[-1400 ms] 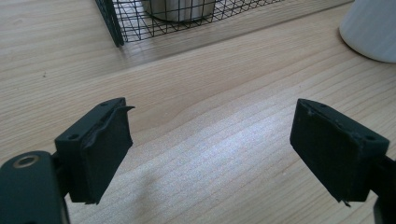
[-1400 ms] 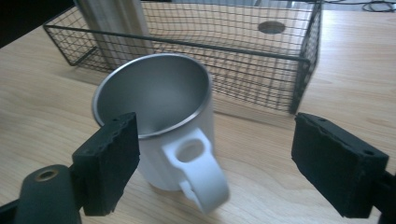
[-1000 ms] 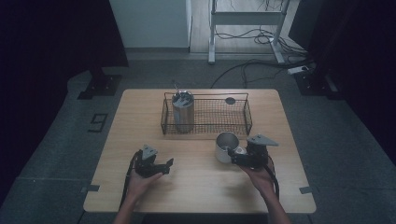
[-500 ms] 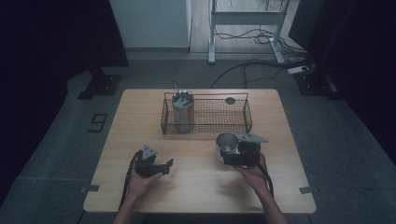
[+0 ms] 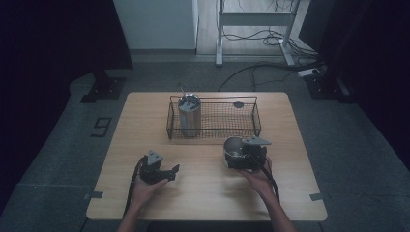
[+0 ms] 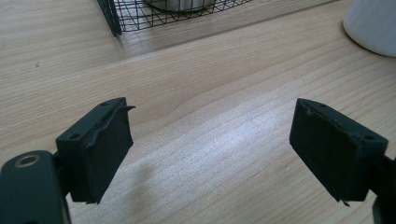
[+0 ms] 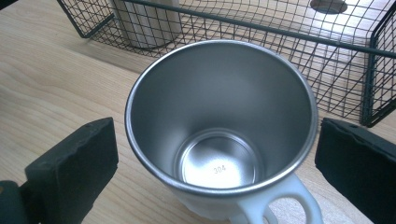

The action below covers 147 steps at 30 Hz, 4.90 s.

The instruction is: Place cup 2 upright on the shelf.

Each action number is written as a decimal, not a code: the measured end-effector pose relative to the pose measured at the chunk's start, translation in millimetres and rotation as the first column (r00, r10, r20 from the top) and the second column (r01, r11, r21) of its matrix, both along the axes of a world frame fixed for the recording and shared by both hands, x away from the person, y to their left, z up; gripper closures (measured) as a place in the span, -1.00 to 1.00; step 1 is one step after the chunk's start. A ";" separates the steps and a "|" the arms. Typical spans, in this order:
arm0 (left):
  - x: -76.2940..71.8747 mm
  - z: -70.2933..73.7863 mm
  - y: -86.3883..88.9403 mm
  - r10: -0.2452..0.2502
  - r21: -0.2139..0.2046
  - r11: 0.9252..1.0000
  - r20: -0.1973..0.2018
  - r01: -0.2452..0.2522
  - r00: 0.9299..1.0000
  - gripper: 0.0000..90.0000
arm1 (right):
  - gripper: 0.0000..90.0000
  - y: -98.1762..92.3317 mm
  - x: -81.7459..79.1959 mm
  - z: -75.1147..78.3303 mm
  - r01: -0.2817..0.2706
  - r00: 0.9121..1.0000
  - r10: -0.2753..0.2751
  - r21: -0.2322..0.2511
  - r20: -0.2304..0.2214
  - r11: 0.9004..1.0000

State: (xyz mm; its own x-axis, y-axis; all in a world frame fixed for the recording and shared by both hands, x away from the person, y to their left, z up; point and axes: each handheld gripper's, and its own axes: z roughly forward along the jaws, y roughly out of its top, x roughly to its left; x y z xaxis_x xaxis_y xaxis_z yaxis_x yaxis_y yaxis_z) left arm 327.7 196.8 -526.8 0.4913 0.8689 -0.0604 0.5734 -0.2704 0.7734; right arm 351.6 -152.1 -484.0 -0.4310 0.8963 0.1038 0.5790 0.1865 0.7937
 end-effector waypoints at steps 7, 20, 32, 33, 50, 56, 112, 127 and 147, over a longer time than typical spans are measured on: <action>0.4 -1.2 0.0 0.000 0.001 1.000 -0.004 0.000 1.000 -0.71 | -1.00 4.4 6.1 -4.2 0.001 1.000 -0.002 -0.012 -0.017 1.000; 0.1 -1.7 -2.7 -0.009 0.004 1.000 -0.009 0.009 1.000 -0.71 | -0.99 13.7 11.5 -12.9 0.034 0.999 -0.036 -0.099 -0.013 0.995; 0.2 -3.1 -3.4 -0.008 0.006 1.000 -0.012 0.008 1.000 -0.70 | -0.83 12.7 10.8 -15.1 -0.020 1.000 0.019 -0.140 -0.012 0.990; 0.2 -3.1 -3.3 -0.008 0.006 1.000 -0.012 0.008 1.000 -0.70 | -0.83 12.3 10.9 -15.1 -0.024 1.000 0.023 -0.141 -0.012 0.990; 0.8 -4.8 -3.3 -0.016 0.008 1.000 -0.023 0.016 1.000 -0.70 | -0.82 6.7 11.6 -15.9 -0.046 0.999 0.046 -0.112 -0.005 0.993; 1.2 -5.8 -3.3 -0.016 0.010 1.000 -0.027 0.017 0.999 -0.70 | -0.82 2.6 11.6 -14.9 -0.036 0.999 0.035 -0.109 -0.005 0.993; 2.5 -9.8 -3.0 -0.014 0.016 1.000 -0.043 0.015 0.999 -0.70 | -0.82 -12.2 3.3 31.4 -0.023 0.996 0.027 -0.051 0.087 0.998; 2.6 -10.6 -3.4 -0.014 0.018 1.000 -0.047 0.015 0.999 -0.70 | -0.82 -11.4 4.8 40.4 -0.028 0.994 0.034 -0.063 0.101 0.998; 3.2 -11.4 -2.7 -0.012 0.016 1.000 -0.052 0.013 0.999 -0.69 | -0.82 -11.9 8.4 59.3 -0.032 0.990 0.042 -0.074 0.134 0.997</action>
